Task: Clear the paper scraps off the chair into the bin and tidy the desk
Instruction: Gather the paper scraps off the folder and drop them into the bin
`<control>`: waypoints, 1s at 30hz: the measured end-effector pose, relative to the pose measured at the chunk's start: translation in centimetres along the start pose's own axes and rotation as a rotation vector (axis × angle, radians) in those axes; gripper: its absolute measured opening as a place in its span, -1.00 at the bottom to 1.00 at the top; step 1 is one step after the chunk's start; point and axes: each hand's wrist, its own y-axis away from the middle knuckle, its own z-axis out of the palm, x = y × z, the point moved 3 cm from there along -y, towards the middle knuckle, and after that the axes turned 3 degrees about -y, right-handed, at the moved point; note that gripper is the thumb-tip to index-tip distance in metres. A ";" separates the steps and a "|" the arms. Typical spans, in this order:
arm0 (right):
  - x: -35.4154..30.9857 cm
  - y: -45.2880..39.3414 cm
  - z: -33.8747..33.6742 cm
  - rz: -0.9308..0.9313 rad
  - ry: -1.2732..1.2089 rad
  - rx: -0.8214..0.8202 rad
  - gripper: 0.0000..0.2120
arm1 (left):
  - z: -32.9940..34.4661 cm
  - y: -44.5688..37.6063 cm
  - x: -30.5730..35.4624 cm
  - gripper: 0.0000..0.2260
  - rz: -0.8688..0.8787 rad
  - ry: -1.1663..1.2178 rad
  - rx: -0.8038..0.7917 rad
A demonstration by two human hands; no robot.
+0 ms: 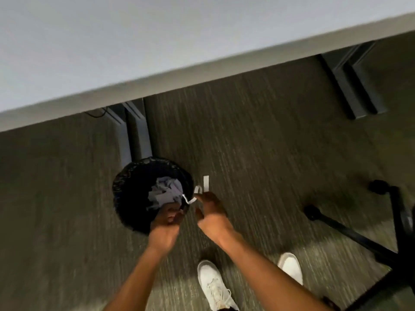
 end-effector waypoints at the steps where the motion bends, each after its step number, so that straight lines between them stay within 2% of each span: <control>1: -1.2 -0.5 1.1 -0.020 0.006 -0.027 -0.58 | -1.2 -0.3 -0.4 -0.78 0.015 0.018 0.041; 3: -3.3 -1.5 3.1 -0.048 0.005 -0.076 -0.58 | -3.4 -0.6 -1.0 -0.85 0.016 0.038 0.094; 8: -6.2 -3.4 7.3 -0.127 -0.023 -0.143 -0.56 | -7.9 -1.8 -3.7 -0.85 0.010 0.004 0.162; 11: -6.0 -4.6 8.6 -0.109 -0.027 -0.108 -0.58 | -9.2 -2.5 -5.1 -0.80 -0.051 0.006 0.159; 17: -3.9 -5.0 9.5 -0.066 -0.011 -0.090 -0.63 | -9.2 -3.0 -6.3 -0.76 -0.016 -0.061 0.172; 21: -2.4 -4.3 8.3 -0.034 -0.056 0.009 -0.72 | -7.5 -3.2 -5.8 -0.74 -0.084 -0.014 0.120; 26: 0.2 -3.6 5.3 0.139 -0.349 0.133 -0.66 | -4.7 -3.3 -3.7 -0.76 -0.151 -0.031 0.086; 30: 2.8 -2.7 1.7 0.209 -0.496 0.251 -0.68 | -1.0 -2.7 -1.0 -0.82 -0.153 0.073 0.034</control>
